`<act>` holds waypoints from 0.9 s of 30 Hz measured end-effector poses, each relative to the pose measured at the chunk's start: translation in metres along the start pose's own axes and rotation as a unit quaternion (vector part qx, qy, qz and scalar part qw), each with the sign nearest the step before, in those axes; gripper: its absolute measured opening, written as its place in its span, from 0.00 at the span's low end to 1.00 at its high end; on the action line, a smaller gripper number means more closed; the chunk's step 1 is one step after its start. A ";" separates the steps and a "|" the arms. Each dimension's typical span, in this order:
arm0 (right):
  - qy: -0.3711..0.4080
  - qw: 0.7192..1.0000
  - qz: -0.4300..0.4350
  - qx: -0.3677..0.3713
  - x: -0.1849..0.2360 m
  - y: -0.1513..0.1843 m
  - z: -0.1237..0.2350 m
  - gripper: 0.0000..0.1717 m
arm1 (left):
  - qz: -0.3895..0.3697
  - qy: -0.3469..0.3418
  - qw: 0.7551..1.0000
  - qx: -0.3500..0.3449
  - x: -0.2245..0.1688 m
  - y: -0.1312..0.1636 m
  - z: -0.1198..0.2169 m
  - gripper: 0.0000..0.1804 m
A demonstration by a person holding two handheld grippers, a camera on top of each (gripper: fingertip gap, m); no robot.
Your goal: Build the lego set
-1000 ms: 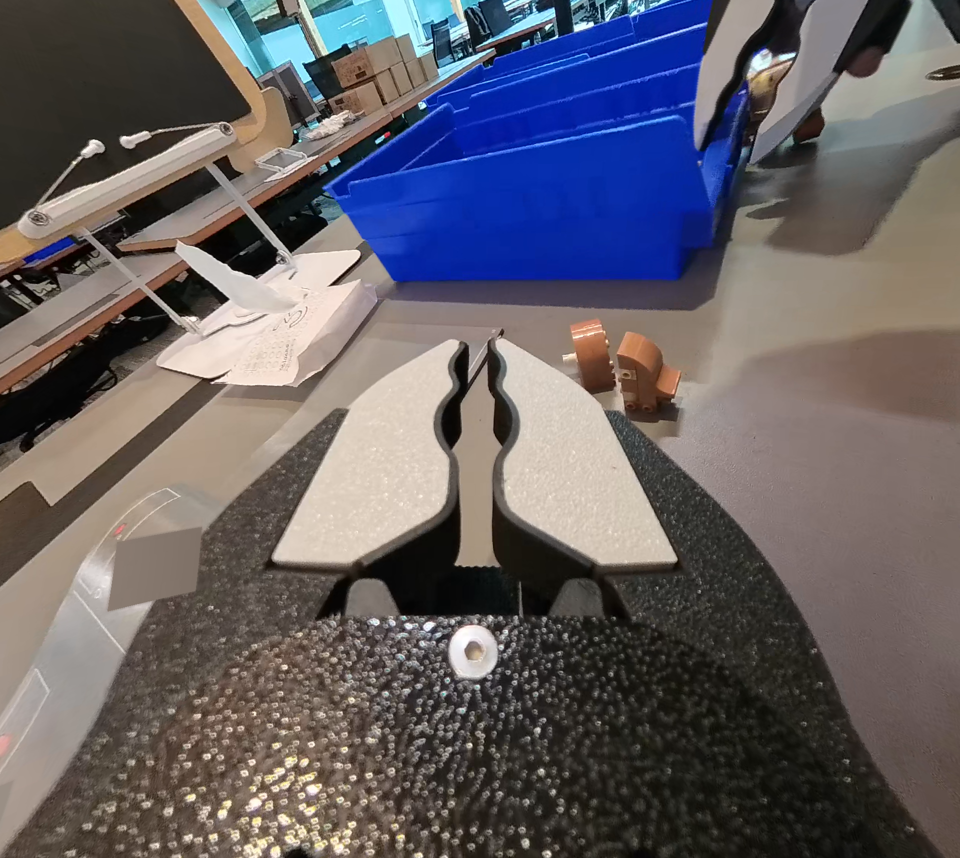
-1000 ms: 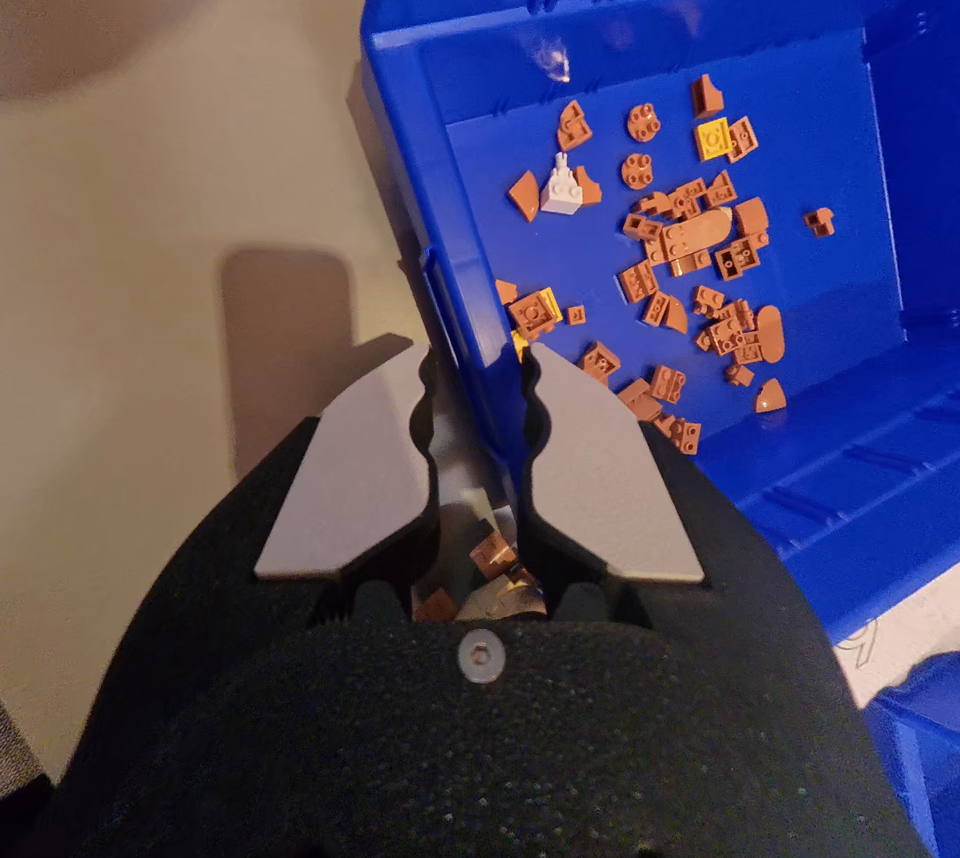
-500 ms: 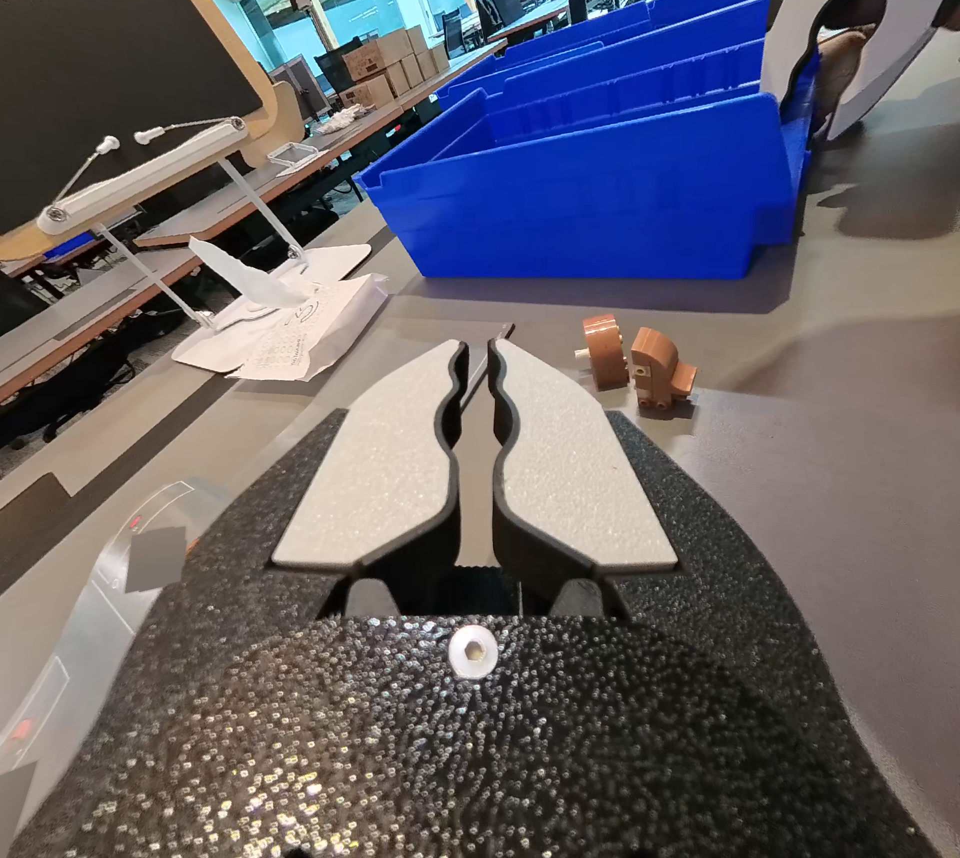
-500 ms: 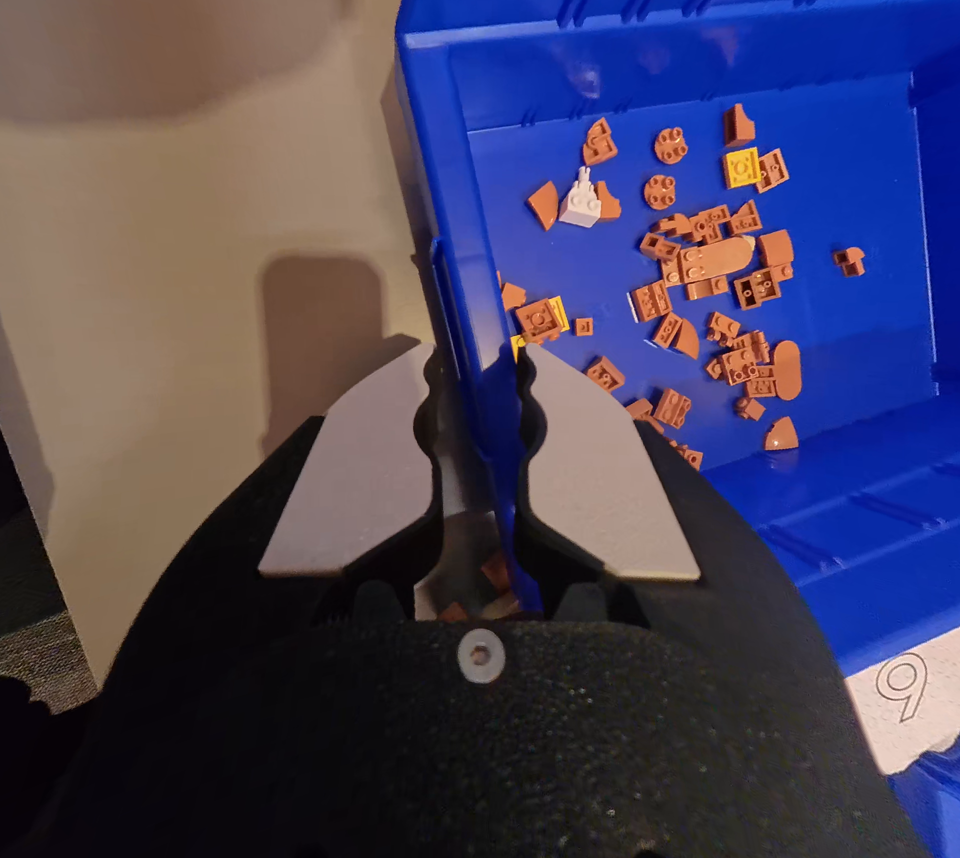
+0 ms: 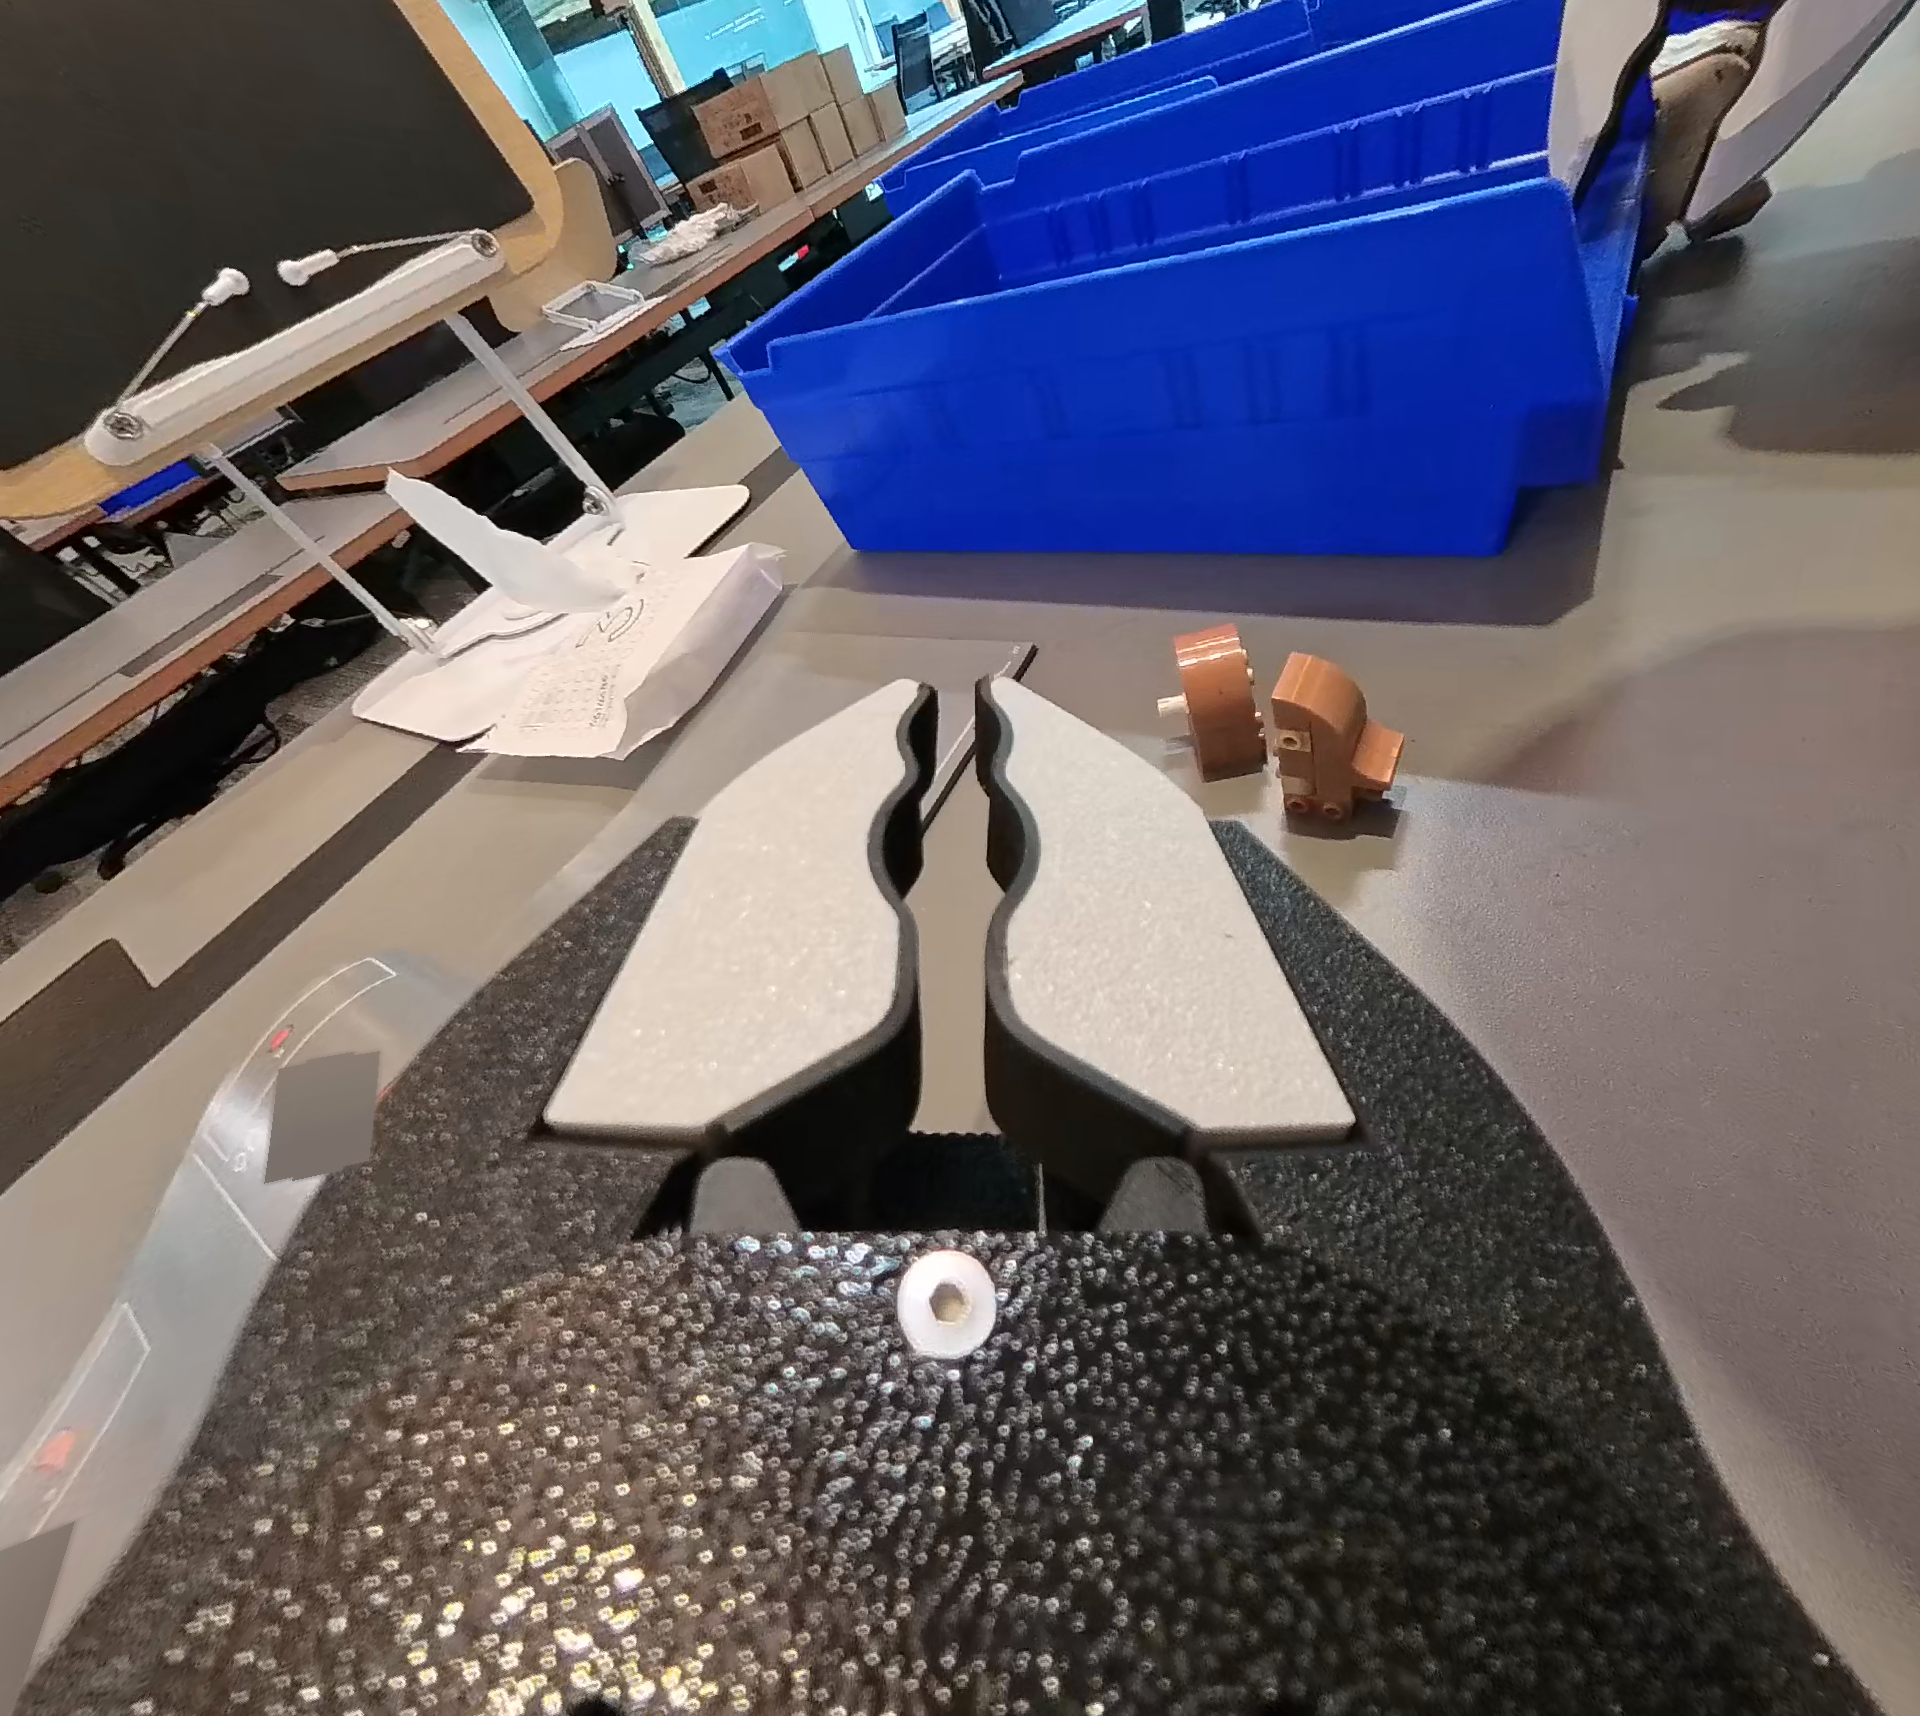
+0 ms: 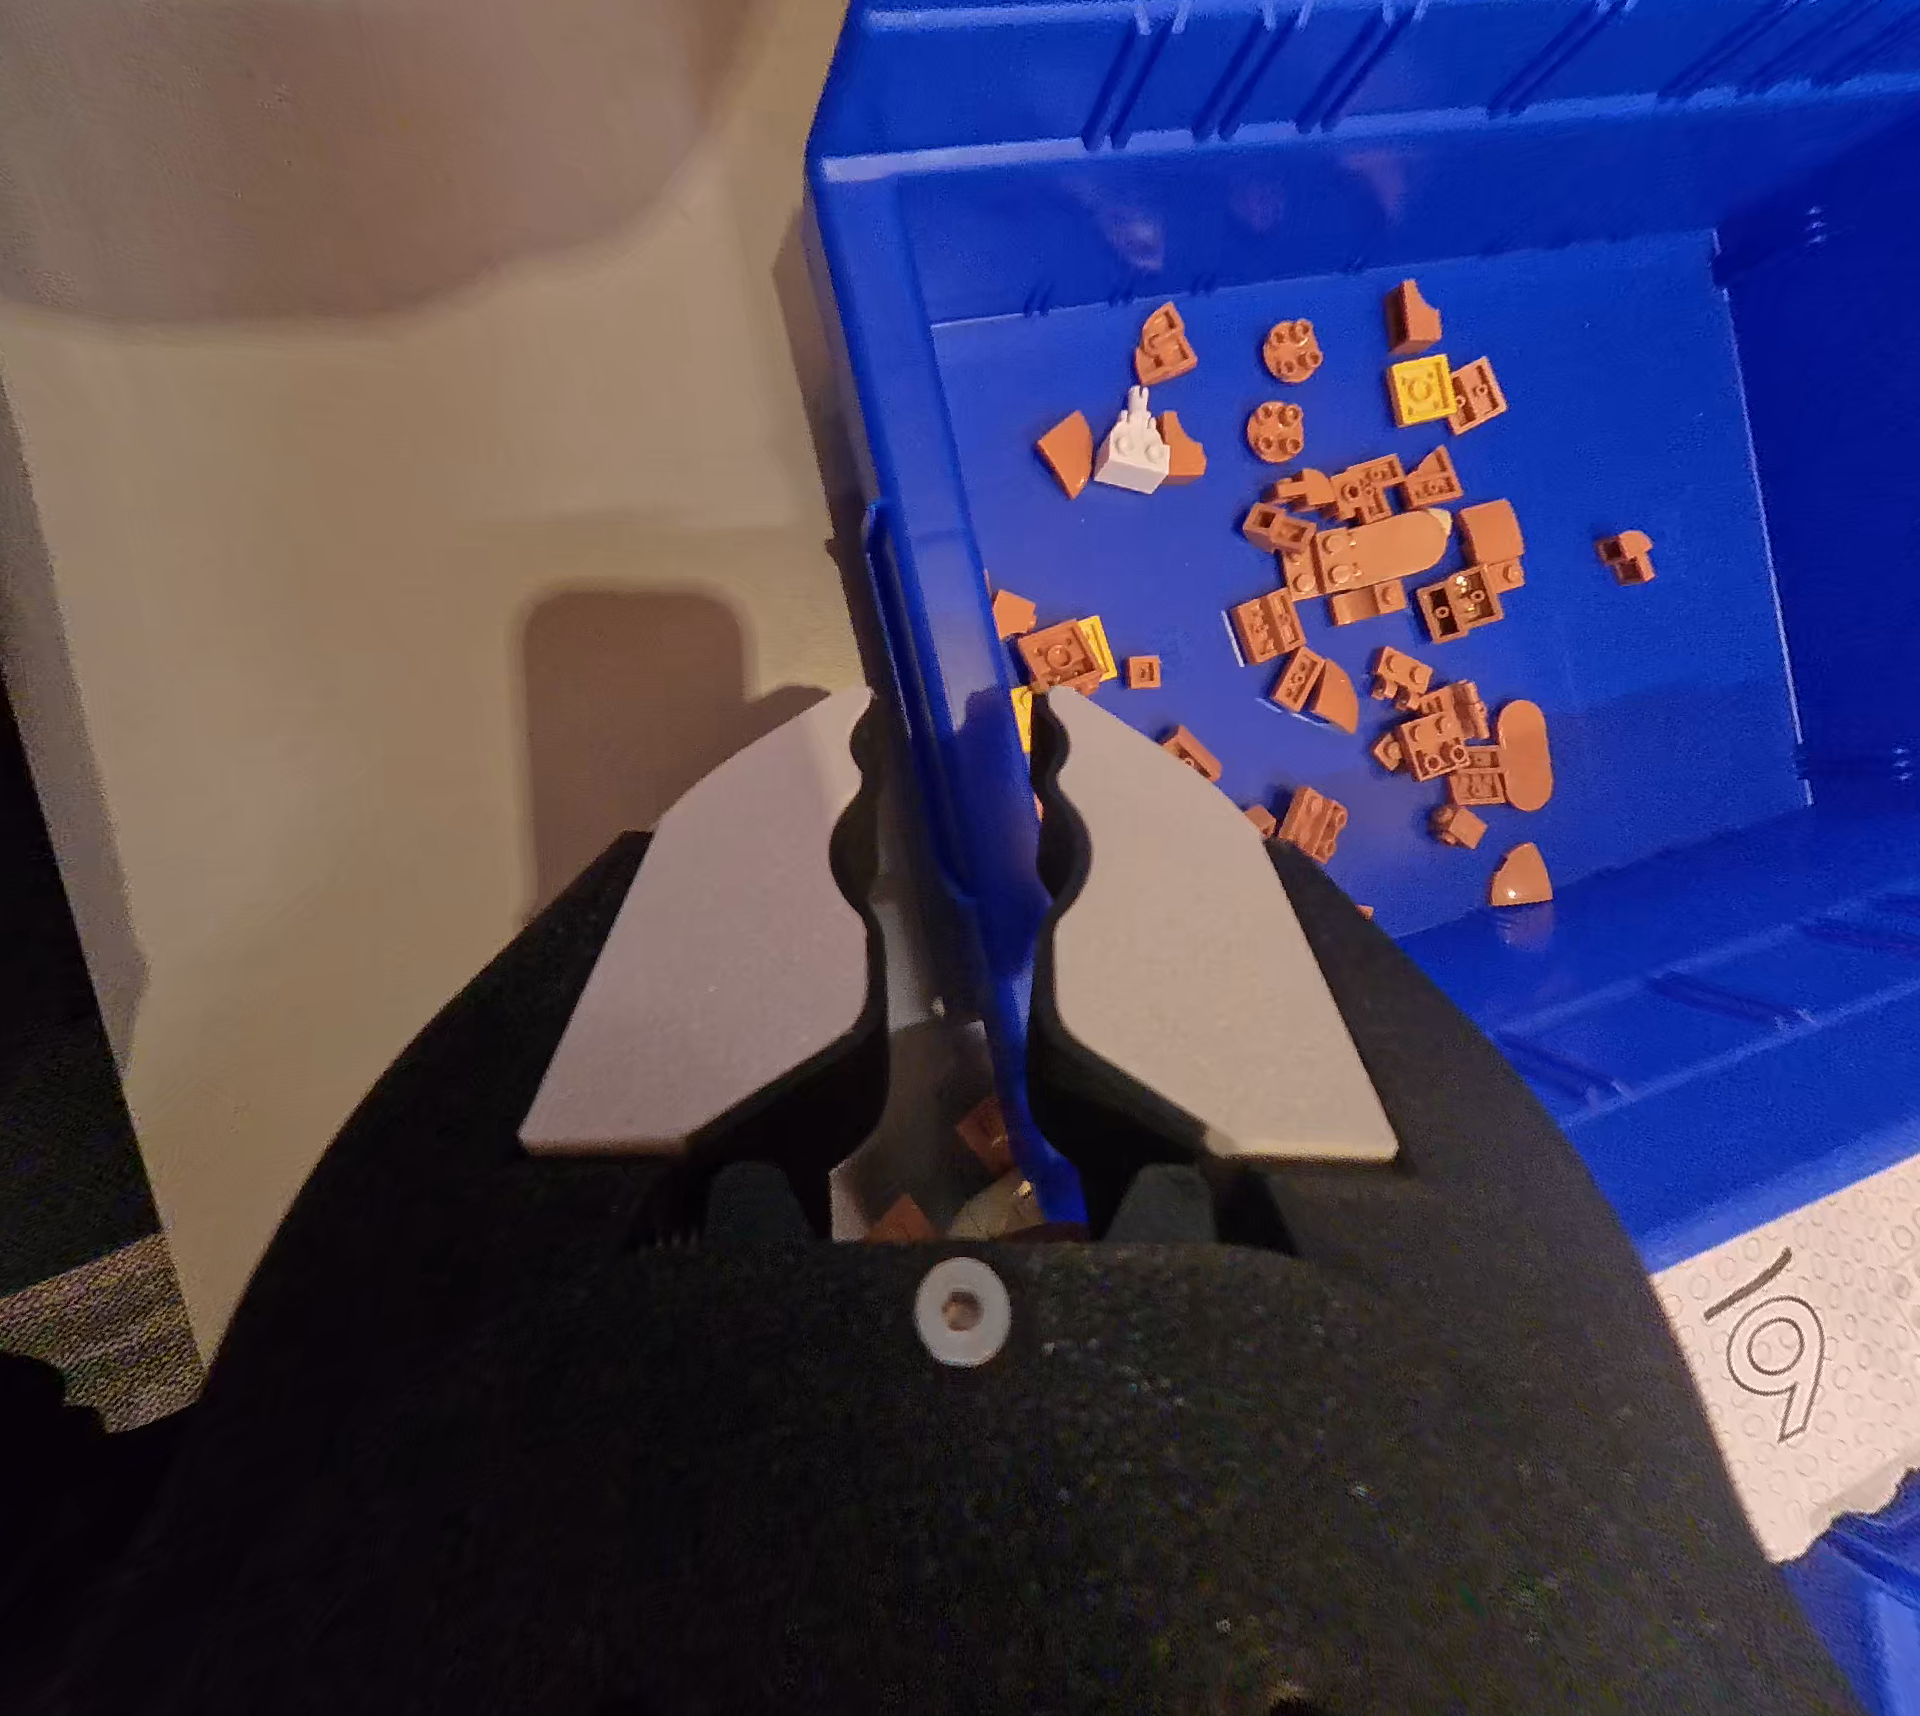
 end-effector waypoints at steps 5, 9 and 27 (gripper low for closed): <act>0.005 1.000 0.001 -0.022 -0.001 -0.005 0.013 0.15 | -0.001 0.000 1.000 -0.001 0.000 0.000 0.000 0.04; 0.015 0.997 0.006 -0.070 -0.006 -0.020 0.040 0.15 | -0.001 -0.001 1.000 -0.002 0.000 0.000 0.000 0.04; 0.048 0.991 0.044 -0.116 -0.096 -0.082 0.044 0.16 | -0.005 -0.006 1.000 -0.011 -0.001 -0.002 0.006 0.03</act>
Point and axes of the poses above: each gripper's, where its closed fingertips meet, z back along the fingers, y out of its underside, x = y × z across the jaws, the point moved 1 cm from there along z, back along the fingers, and after that the axes turned 7 degrees about x, right-handed, at the moved point
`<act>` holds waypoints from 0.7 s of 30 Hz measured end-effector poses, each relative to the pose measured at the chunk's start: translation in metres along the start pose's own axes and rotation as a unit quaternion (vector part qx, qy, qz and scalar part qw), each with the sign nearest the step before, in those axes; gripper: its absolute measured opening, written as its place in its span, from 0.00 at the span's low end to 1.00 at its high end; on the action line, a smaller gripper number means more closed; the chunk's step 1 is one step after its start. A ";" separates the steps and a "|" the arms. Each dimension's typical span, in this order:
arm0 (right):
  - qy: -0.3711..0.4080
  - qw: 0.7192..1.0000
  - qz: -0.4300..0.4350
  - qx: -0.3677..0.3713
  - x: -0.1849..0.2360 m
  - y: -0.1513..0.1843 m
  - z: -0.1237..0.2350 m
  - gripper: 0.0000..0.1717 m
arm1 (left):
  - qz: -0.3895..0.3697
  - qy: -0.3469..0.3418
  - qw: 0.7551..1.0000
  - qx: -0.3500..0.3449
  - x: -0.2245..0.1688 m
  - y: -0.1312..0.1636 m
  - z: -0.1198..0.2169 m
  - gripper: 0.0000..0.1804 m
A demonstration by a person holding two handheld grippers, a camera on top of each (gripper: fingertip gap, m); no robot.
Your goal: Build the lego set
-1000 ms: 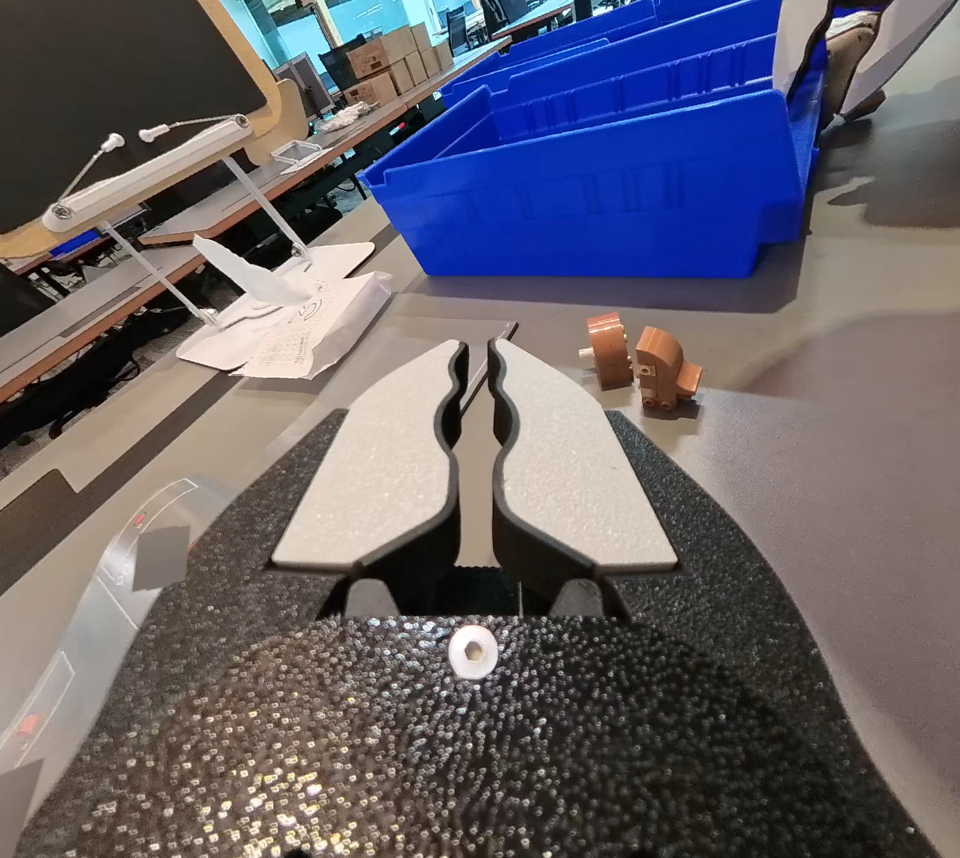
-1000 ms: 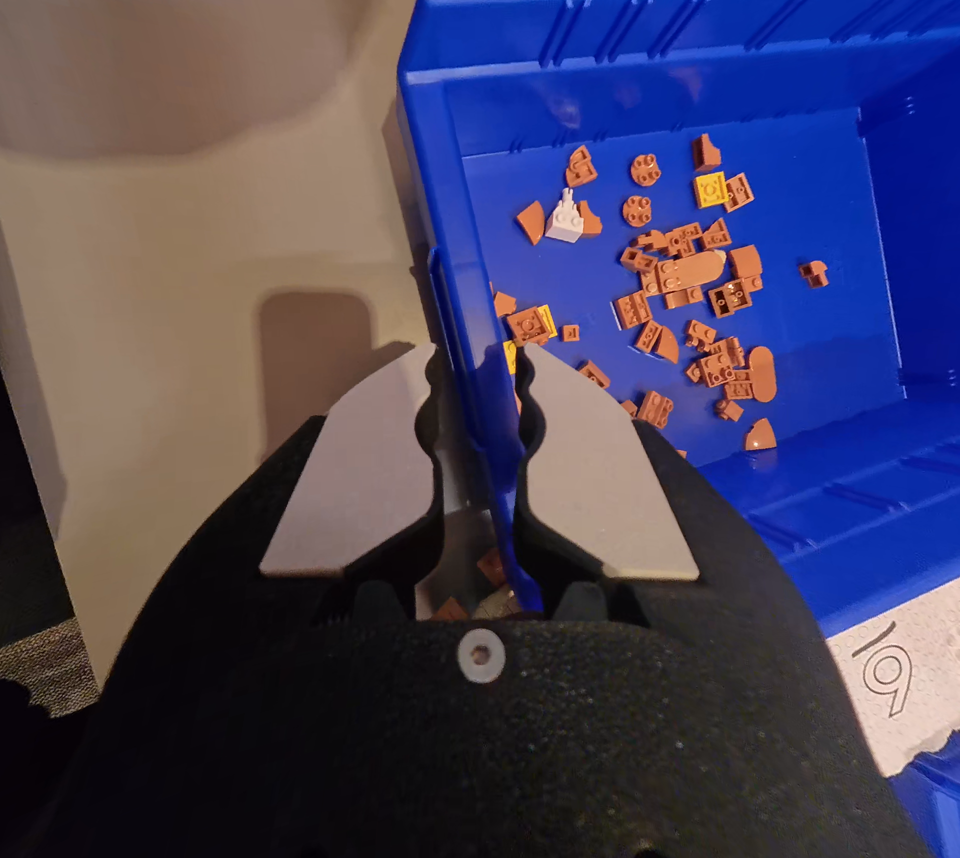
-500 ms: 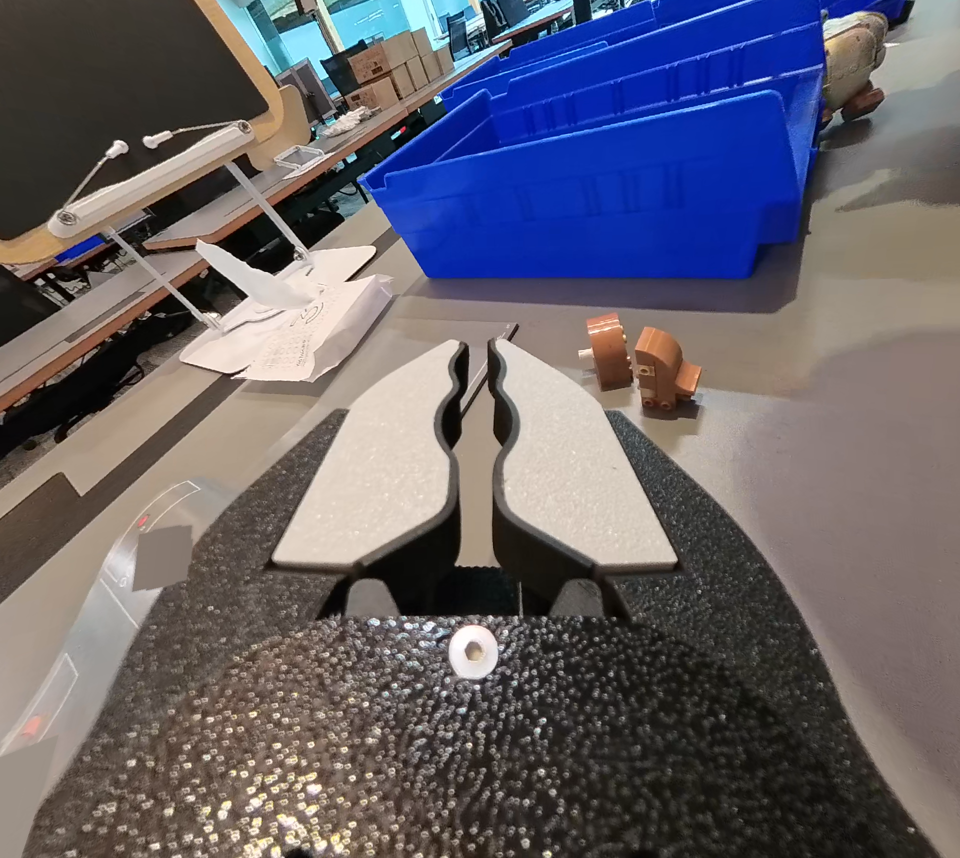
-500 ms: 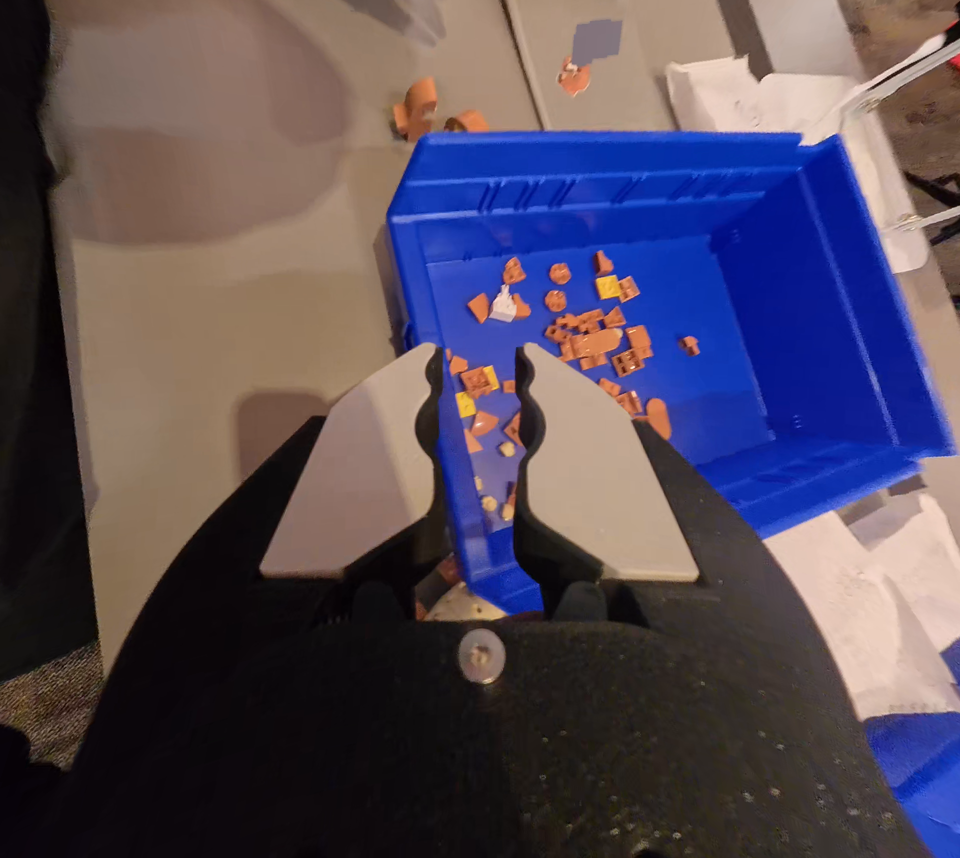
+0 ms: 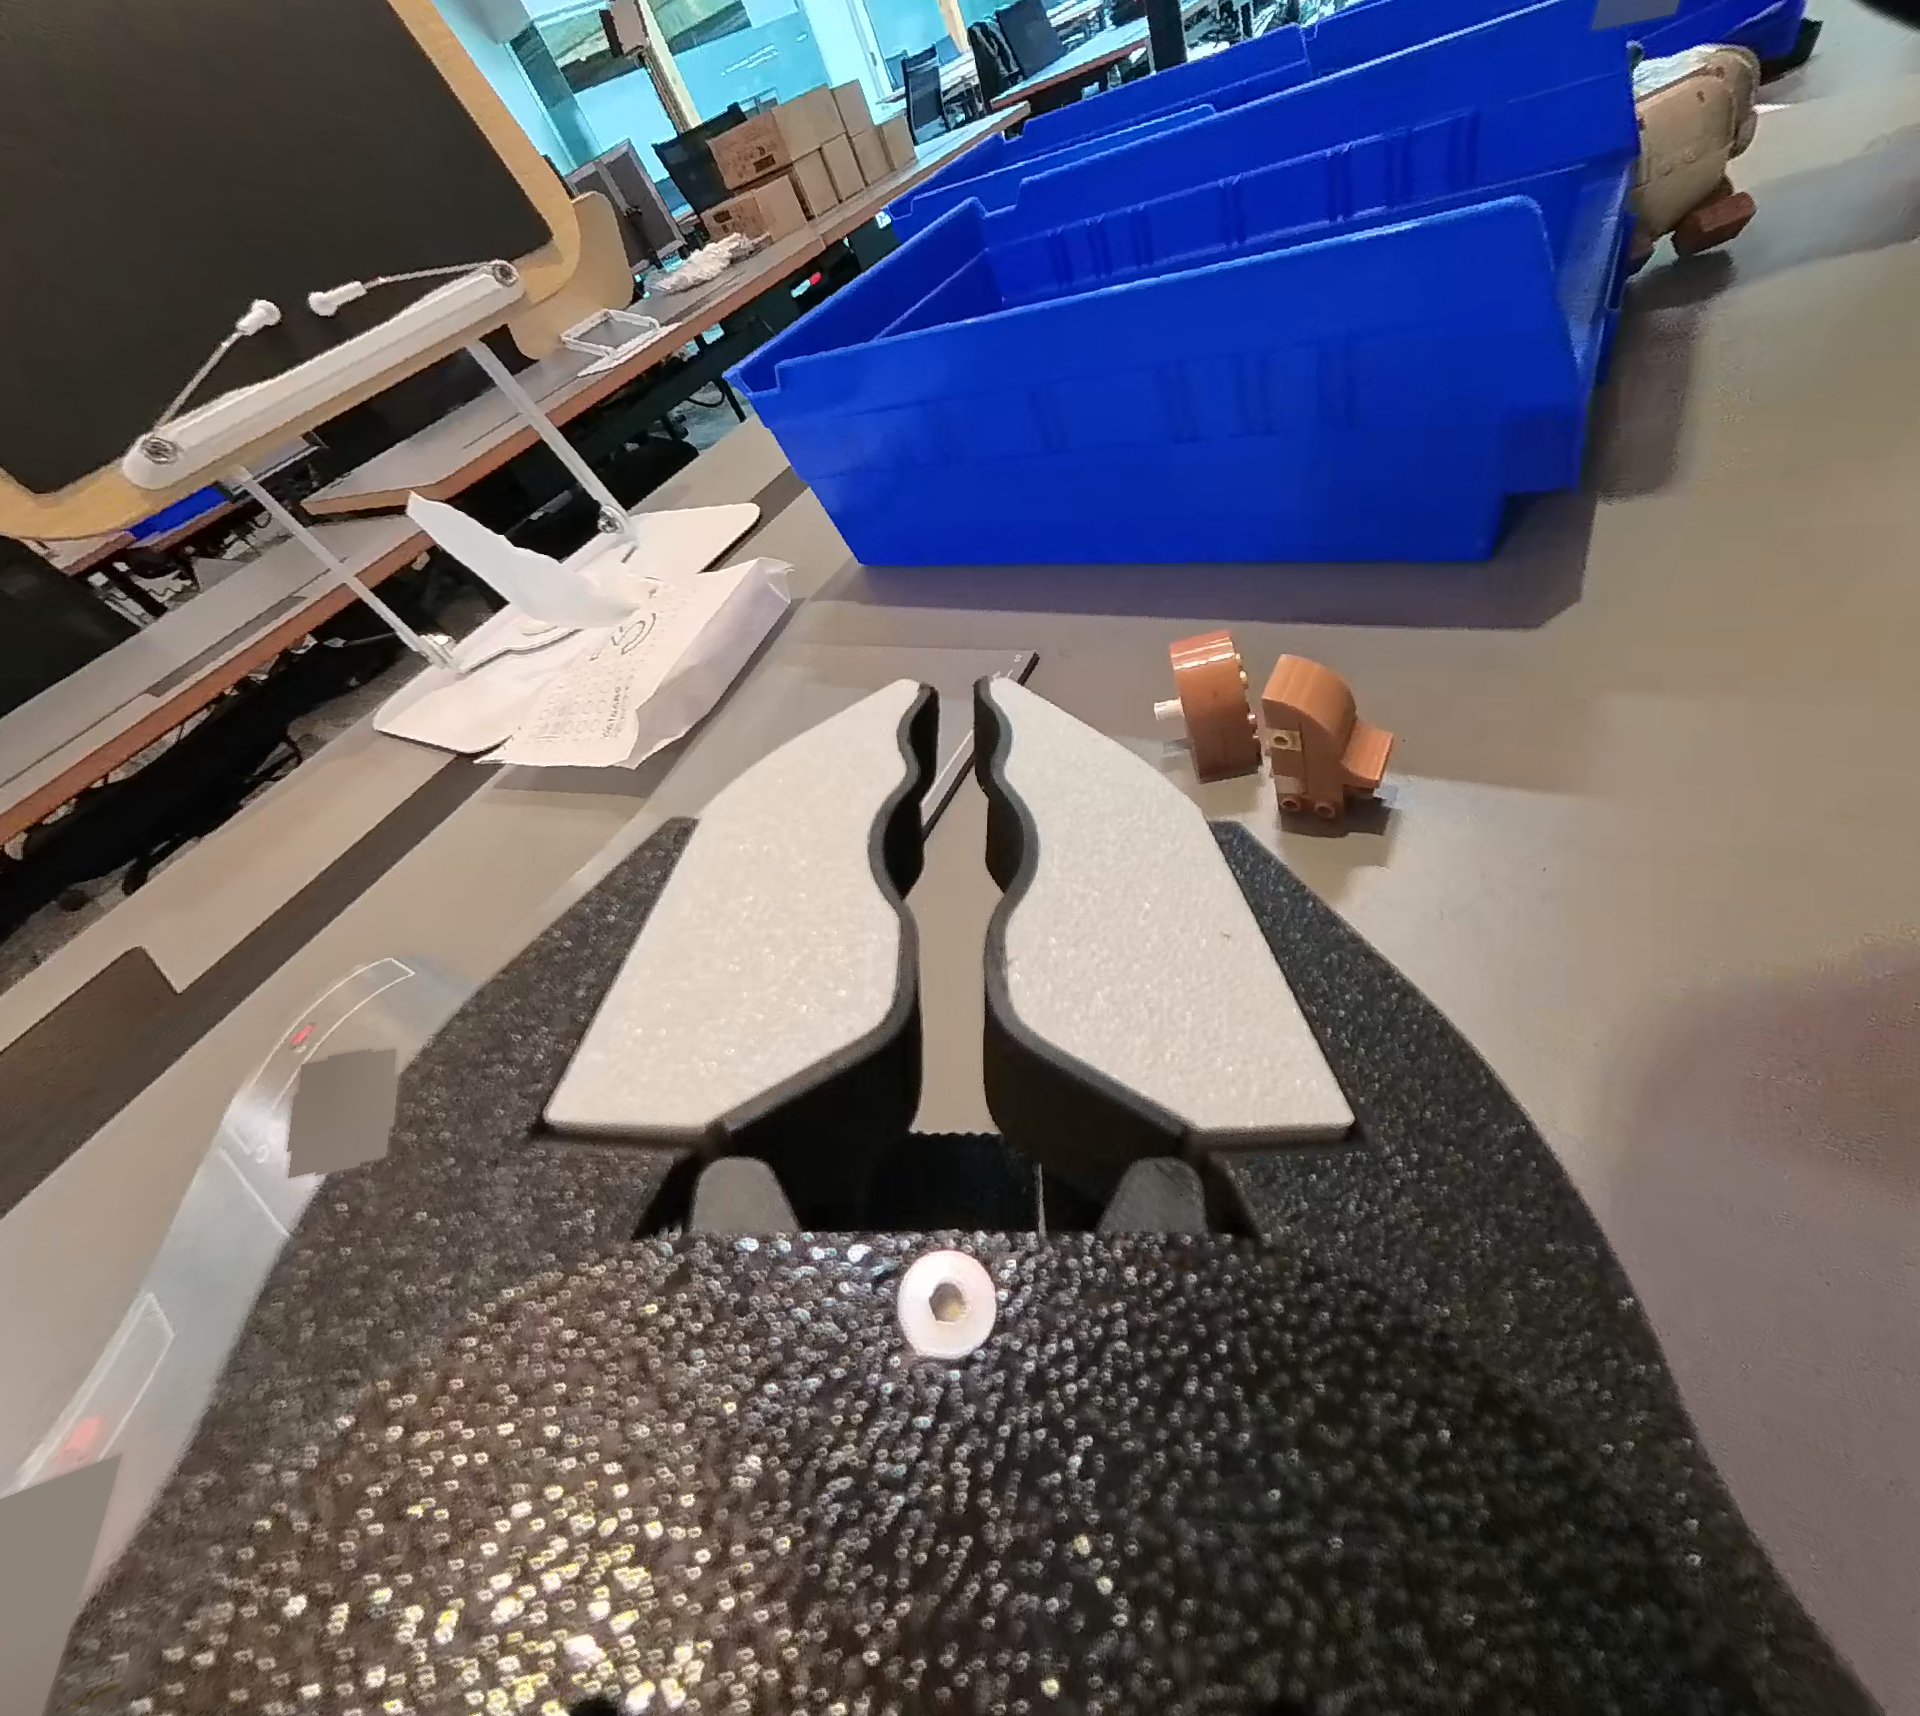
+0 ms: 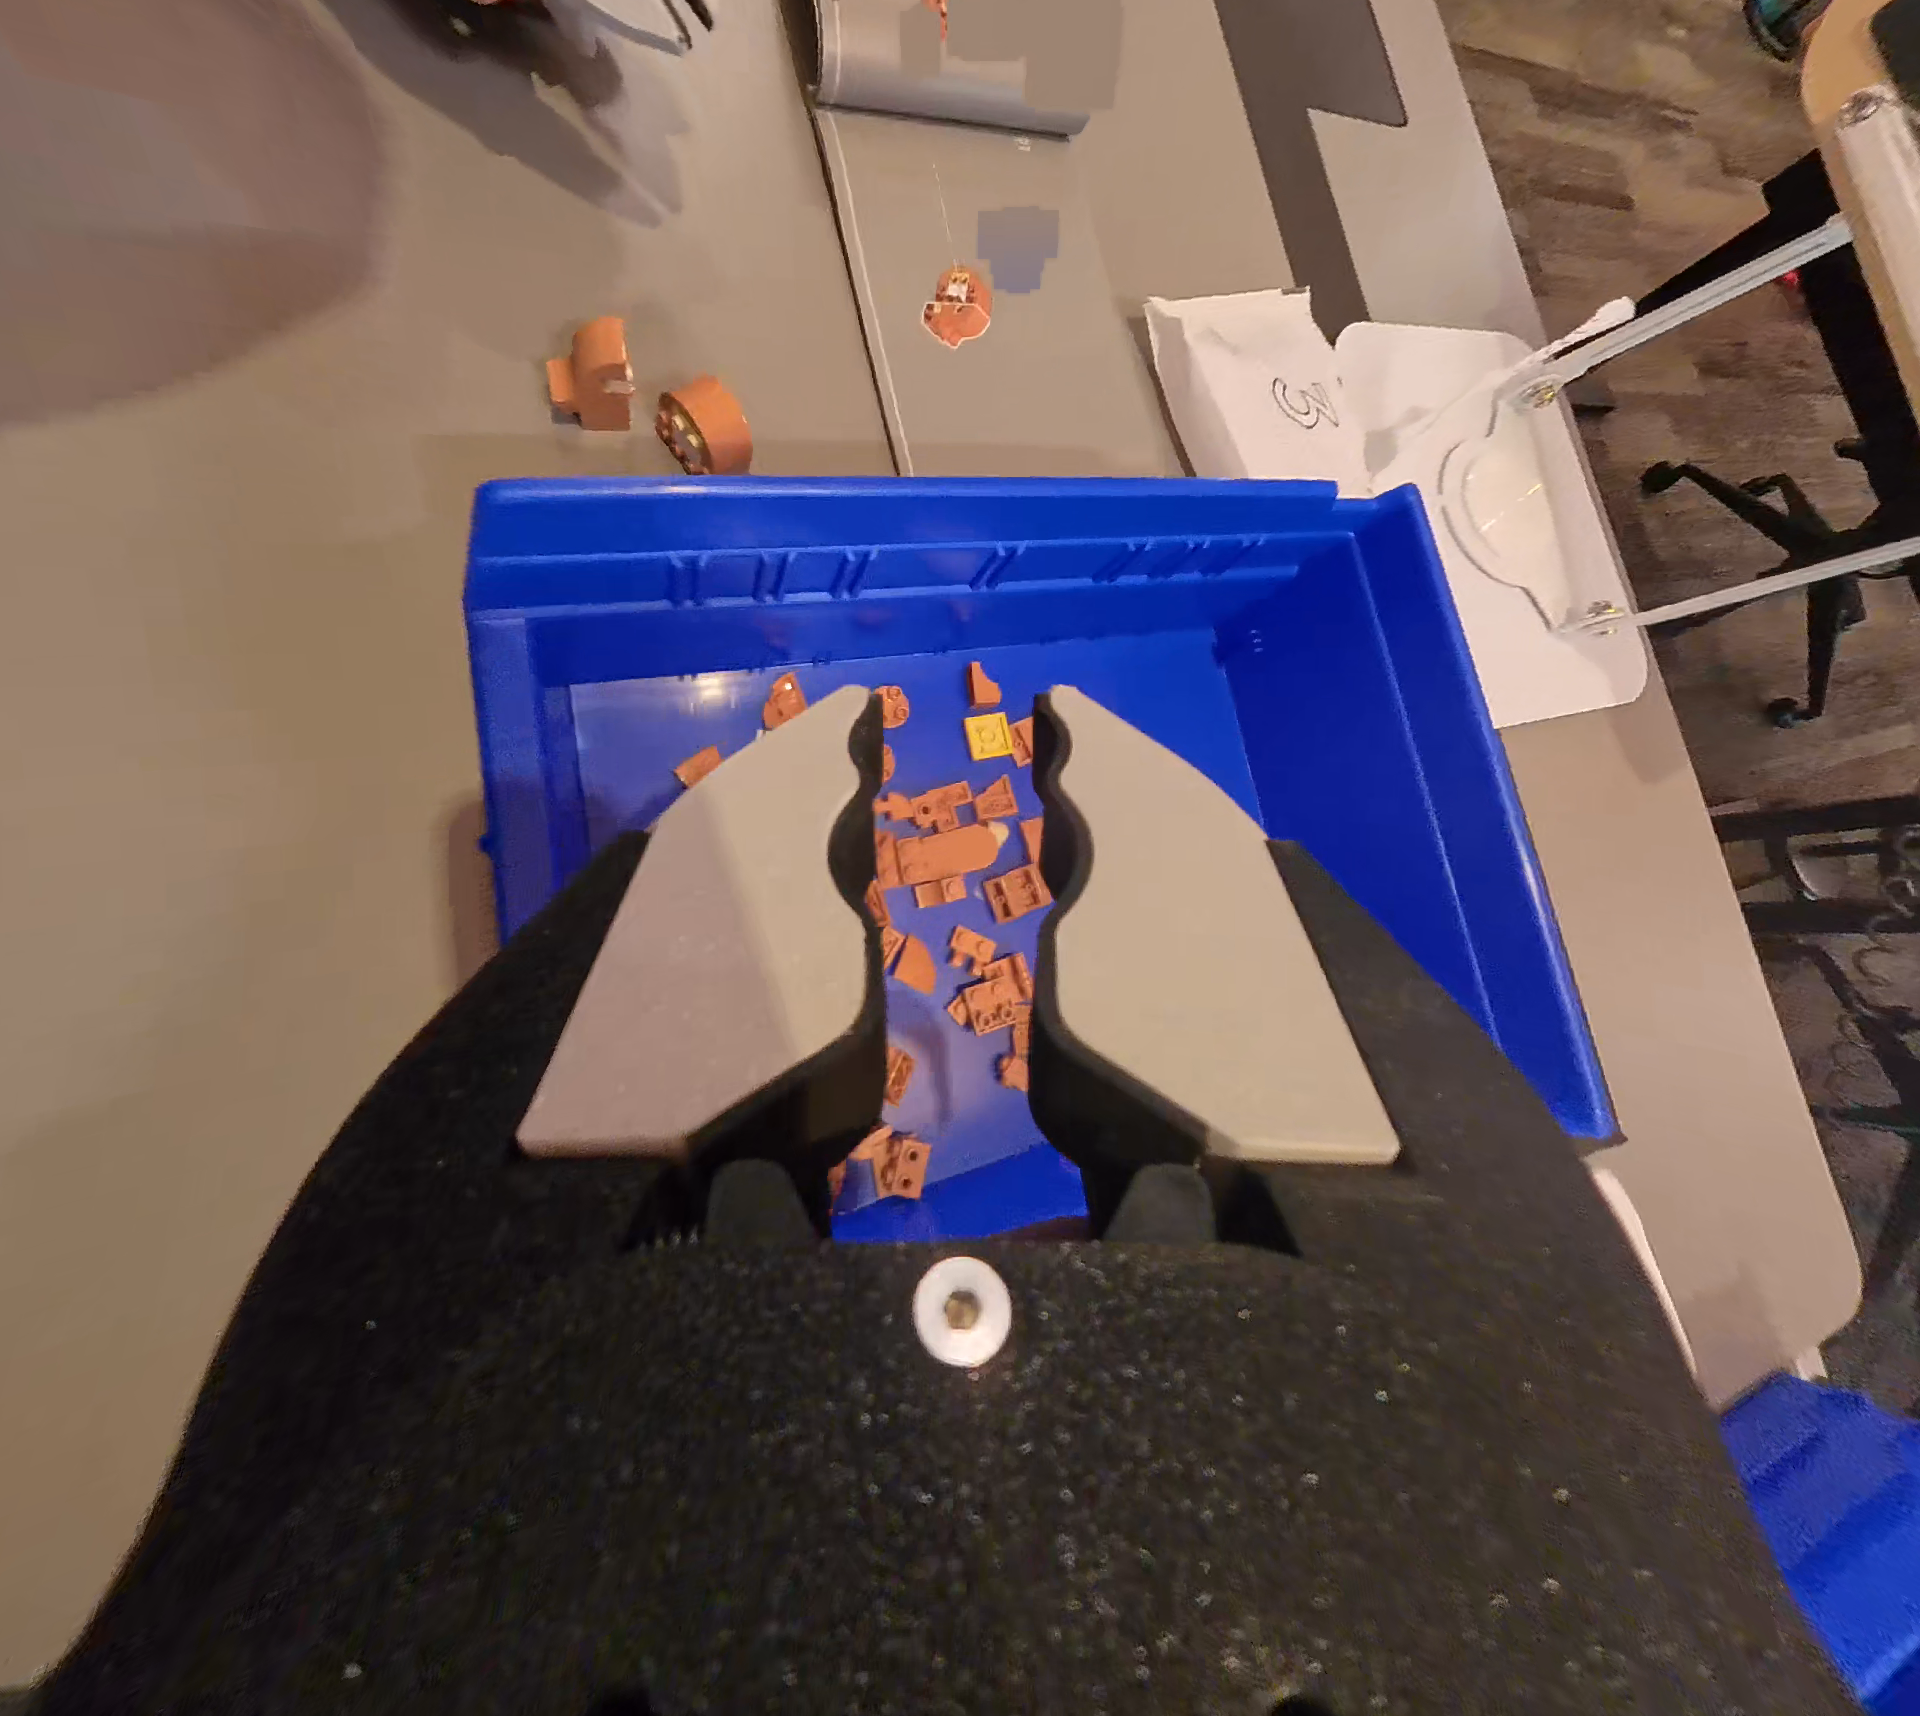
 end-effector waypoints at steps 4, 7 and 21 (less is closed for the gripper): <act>-0.022 1.000 -0.002 0.011 -0.008 0.012 -0.020 0.17 | 0.000 0.003 1.000 -0.001 -0.001 0.000 0.001 0.03; -0.053 0.998 0.019 0.028 -0.005 0.026 -0.033 0.21 | 0.000 0.004 1.000 -0.002 -0.001 0.000 0.001 0.03; -0.095 0.952 0.088 0.276 0.006 0.094 -0.080 0.33 | -0.002 0.004 1.000 0.001 -0.001 0.000 0.000 0.03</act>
Point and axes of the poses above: each gripper's, where its closed fingertips meet, z back along the fingers, y out of its underside, x = y × z across the jaws, the point moved 1 cm from there along z, back along the fingers, and after that the axes turned 7 degrees about x, right-handed, at the moved point
